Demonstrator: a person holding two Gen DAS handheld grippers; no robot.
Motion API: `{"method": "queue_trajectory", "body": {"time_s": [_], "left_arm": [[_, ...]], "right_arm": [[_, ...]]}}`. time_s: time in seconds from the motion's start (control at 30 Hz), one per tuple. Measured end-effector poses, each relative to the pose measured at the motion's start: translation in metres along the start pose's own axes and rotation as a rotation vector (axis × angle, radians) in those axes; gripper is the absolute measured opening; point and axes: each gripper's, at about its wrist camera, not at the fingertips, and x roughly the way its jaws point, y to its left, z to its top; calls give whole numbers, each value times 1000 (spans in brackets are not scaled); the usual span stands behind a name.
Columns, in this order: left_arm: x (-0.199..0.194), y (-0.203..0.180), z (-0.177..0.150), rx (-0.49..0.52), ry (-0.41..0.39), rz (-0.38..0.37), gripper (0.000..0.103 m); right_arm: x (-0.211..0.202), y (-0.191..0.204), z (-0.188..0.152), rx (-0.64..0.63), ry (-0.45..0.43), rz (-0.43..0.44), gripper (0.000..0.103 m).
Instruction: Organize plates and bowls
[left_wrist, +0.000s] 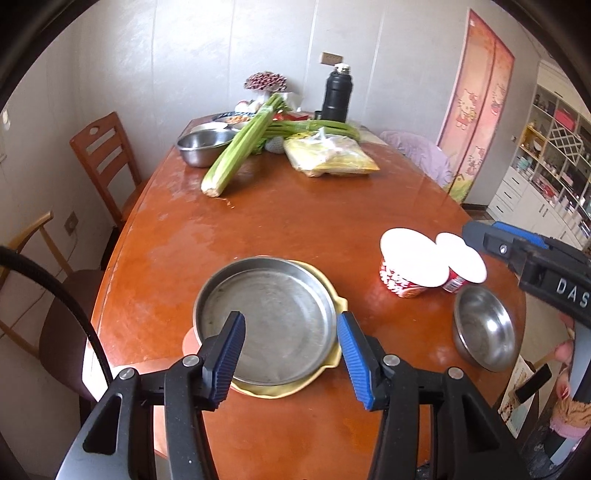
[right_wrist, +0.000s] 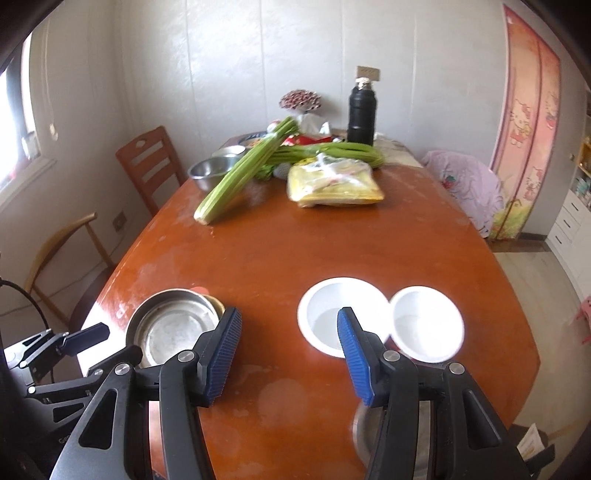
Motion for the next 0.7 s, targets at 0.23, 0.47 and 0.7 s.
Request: {"method": "queue_trajectory", "body": {"time_s": [0.23, 0.47, 0.7], "left_arm": [[-7, -27, -2, 51, -5, -26, 52], [-15, -57, -1, 105, -19, -42, 52], [-22, -75, 4, 133, -41, -52, 52]], "right_arm": [[-27, -22, -3, 31, -57, -24, 56], [-54, -44, -9, 56, -116, -39, 56], [-68, -66, -16, 87, -131, -48, 57]]}}
